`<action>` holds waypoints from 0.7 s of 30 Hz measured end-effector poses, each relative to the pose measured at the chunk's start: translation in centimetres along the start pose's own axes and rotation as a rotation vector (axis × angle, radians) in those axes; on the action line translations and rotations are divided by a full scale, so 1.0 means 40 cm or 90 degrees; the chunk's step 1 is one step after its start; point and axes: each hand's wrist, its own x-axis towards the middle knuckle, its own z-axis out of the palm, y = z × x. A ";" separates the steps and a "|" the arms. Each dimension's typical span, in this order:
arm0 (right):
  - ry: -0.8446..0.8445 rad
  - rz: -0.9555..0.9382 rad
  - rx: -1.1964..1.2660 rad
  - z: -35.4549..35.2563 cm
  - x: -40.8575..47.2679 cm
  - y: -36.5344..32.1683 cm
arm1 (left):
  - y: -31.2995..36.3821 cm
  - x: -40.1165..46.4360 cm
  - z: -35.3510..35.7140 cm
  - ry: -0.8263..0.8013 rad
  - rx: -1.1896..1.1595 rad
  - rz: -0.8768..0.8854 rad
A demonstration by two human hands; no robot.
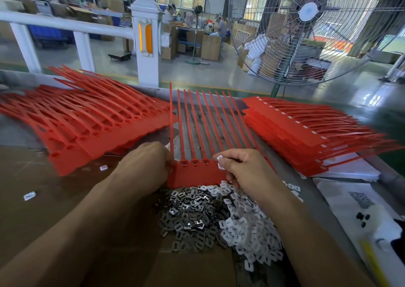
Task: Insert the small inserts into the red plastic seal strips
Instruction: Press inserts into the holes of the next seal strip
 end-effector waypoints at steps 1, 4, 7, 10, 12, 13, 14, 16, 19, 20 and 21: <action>-0.001 0.001 0.003 0.000 0.000 0.000 | -0.001 0.000 -0.002 -0.008 0.002 0.001; -0.007 0.004 0.018 0.001 0.000 -0.003 | -0.003 -0.001 -0.004 -0.009 0.020 0.001; -0.009 0.004 0.023 0.000 -0.003 -0.005 | -0.002 -0.002 0.003 0.018 0.008 0.005; -0.006 0.004 0.044 -0.003 -0.002 -0.001 | 0.000 -0.003 0.002 0.049 -0.032 0.007; -0.011 -0.001 0.056 -0.006 -0.001 0.001 | 0.003 -0.006 -0.001 0.104 -0.060 0.010; -0.018 -0.004 0.064 -0.007 0.000 0.001 | 0.006 -0.007 -0.003 0.145 -0.068 0.017; -0.025 -0.006 0.074 -0.007 0.001 0.001 | 0.010 -0.008 -0.004 0.185 -0.075 0.028; -0.037 -0.007 0.091 -0.006 0.003 0.002 | 0.023 -0.011 -0.006 0.231 -0.116 0.069; -0.054 -0.021 0.098 0.000 0.006 0.002 | 0.060 -0.022 -0.004 0.215 -0.220 0.146; -0.057 -0.028 0.100 0.002 0.007 0.002 | 0.073 -0.026 -0.001 0.201 -0.237 0.168; -0.060 -0.034 0.104 0.003 0.008 0.002 | 0.083 -0.030 0.002 0.184 -0.244 0.191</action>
